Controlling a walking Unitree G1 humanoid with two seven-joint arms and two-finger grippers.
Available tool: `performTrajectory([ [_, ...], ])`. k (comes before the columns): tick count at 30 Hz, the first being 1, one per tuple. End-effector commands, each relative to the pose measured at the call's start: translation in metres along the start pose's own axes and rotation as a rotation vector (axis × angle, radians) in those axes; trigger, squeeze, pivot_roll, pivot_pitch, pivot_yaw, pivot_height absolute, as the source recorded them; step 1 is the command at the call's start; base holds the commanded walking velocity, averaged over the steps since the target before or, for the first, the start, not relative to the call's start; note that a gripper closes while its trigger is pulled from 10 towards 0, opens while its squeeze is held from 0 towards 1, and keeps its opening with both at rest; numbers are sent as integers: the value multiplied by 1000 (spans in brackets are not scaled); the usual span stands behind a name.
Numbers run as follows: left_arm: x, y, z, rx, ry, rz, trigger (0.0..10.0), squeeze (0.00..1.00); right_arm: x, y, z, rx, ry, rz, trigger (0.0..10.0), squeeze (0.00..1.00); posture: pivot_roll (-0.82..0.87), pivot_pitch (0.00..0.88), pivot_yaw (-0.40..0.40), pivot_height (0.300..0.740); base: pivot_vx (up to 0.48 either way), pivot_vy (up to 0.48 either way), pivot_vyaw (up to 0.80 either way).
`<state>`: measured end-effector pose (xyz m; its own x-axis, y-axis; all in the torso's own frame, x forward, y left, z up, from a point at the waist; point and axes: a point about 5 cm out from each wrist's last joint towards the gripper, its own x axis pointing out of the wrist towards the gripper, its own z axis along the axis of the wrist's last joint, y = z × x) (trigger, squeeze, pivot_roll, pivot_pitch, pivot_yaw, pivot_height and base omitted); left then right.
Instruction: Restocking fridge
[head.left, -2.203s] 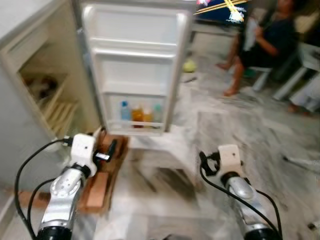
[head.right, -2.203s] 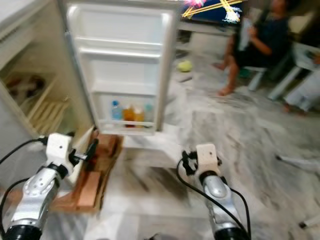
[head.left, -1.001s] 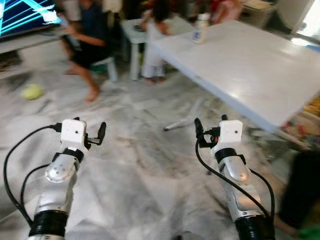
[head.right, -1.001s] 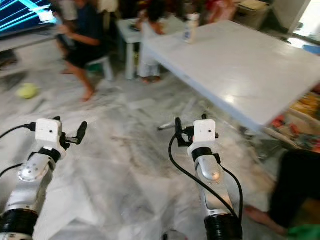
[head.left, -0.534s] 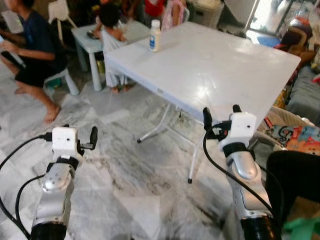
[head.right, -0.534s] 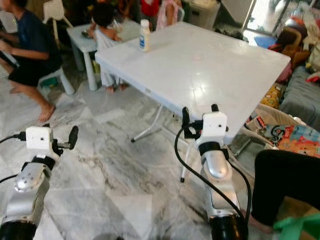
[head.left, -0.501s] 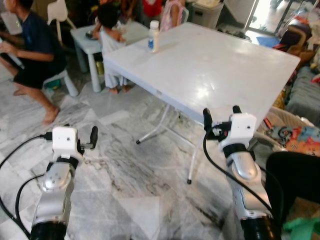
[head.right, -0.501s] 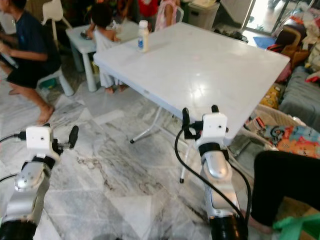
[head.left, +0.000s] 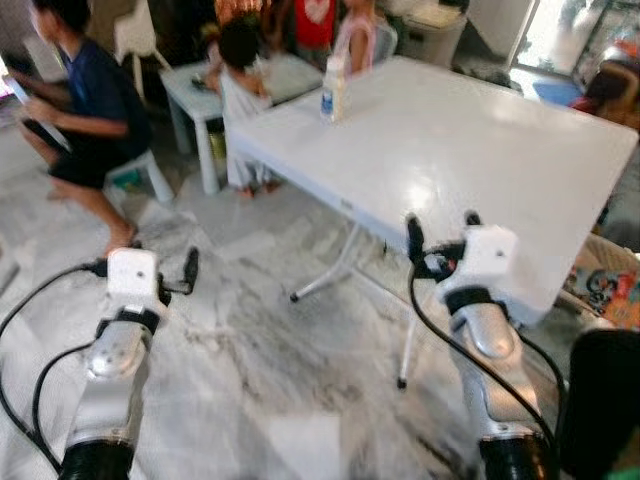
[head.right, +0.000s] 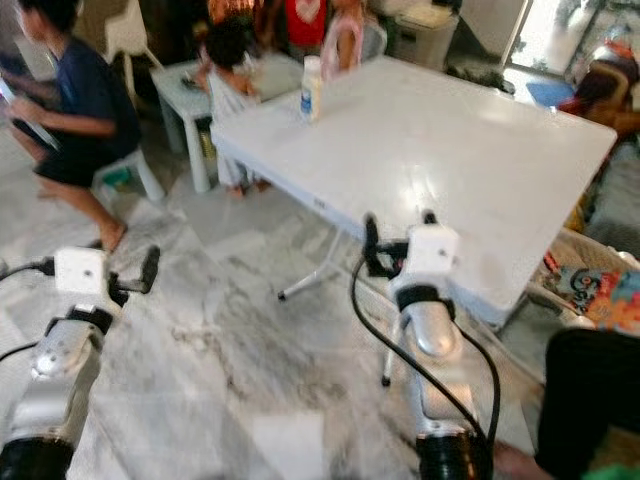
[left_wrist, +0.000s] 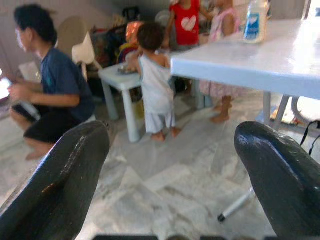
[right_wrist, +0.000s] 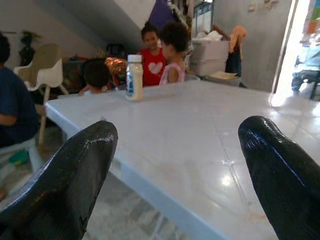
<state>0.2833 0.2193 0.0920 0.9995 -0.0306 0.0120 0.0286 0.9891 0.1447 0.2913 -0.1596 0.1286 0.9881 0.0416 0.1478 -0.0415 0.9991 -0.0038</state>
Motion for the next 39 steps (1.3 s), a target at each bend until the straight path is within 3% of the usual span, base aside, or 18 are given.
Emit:
performTrajectory([
  [1, 3, -12, 3, 15, -12, -44, 10000, 0, 1, -9, 1, -12, 5, -28, 10000, 0, -8, 0, -5, 740, 368, 307, 0],
  [19, 4, -19, 1, 21, -15, -70, 10000, 0, 3, -8, 1, -20, 11, -15, 10000, 0, -12, 0, -7, 740, 378, 295, -356],
  [30, 3, -20, -1, 14, -9, -65, 10000, 0, 3, -5, 1, -15, 8, -1, 10000, 0, -11, 0, -11, 740, 406, 253, 0],
  [35, 1, -14, -5, -92, 25, -23, 10000, 0, -1, -6, -2, -14, 9, -16, 10000, 0, -14, 0, -6, 740, 414, 243, 0],
  [39, -6, -13, -5, -92, 24, -27, 10000, 0, -8, -9, -6, -14, 21, -40, 10000, 0, -12, 0, -4, 740, 424, 60, 0],
])
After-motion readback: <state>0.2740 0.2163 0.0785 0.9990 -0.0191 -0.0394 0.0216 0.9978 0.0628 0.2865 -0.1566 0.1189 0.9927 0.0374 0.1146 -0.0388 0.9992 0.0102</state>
